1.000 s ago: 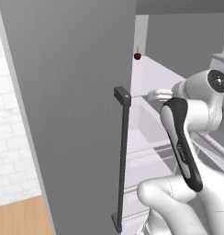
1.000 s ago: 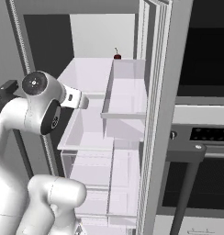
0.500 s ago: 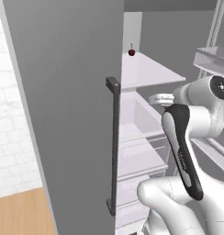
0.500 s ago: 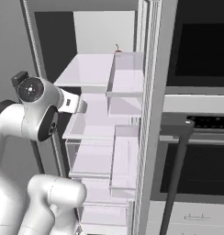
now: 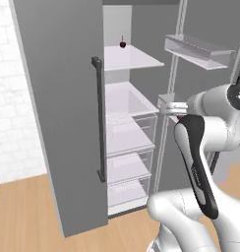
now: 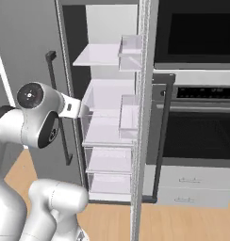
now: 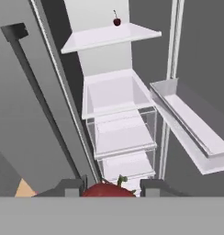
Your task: Take the strawberry from the fridge and place it on top of the pancake, located on the dining counter.
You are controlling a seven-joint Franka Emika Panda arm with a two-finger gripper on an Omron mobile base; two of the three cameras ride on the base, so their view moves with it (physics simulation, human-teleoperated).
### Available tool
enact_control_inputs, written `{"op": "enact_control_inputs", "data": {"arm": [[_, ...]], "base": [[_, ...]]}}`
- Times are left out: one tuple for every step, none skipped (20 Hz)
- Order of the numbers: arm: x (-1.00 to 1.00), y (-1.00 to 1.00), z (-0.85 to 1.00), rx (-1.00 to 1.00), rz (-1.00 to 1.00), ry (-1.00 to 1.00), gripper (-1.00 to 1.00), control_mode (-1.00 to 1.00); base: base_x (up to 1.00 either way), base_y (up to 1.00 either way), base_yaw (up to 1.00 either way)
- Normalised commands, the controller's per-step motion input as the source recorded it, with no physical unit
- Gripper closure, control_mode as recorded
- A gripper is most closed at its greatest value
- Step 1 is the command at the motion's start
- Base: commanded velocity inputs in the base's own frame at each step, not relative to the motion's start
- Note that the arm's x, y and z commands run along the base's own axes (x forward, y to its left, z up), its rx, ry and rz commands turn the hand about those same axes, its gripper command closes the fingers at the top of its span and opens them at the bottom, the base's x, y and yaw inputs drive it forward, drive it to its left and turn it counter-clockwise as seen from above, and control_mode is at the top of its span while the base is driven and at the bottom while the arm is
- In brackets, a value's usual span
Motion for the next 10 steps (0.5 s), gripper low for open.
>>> {"op": "enact_control_inputs", "data": {"arm": [[0.0, 0.0, 0.0, 0.0, 0.0, 0.0, 1.0, 1.0], [0.0, 0.0, 0.0, 0.0, 0.0, 0.0, 1.0, 1.0], [0.0, 0.0, 0.0, 0.0, 0.0, 0.0, 1.0, 1.0], [0.0, 0.0, 0.0, 0.0, 0.0, 0.0, 1.0, 1.0], [0.0, 0.0, 0.0, 0.0, 0.0, 0.0, 1.0, 1.0], [0.0, 0.0, 0.0, 0.0, 0.0, 0.0, 1.0, 1.0], [0.0, 0.0, 0.0, 0.0, 0.0, 0.0, 1.0, 1.0], [0.0, 0.0, 0.0, 0.0, 0.0, 0.0, 1.0, 1.0], [0.0, 0.0, 0.0, 0.0, 0.0, 0.0, 1.0, 1.0], [0.0, 0.0, 0.0, 0.0, 0.0, 0.0, 1.0, 1.0]], "base": [[-1.0, 0.0, 0.0], [-1.0, 0.0, -0.01], [-1.0, 0.0, -0.05], [-1.0, 0.0, -0.11], [-1.0, -0.06, -0.18], [-1.0, -0.22, -0.26], [-1.0, -0.26, -0.29], [-1.0, -0.29, -0.36], [-1.0, -0.33, -0.39], [-1.0, -0.33, -0.46]]}}
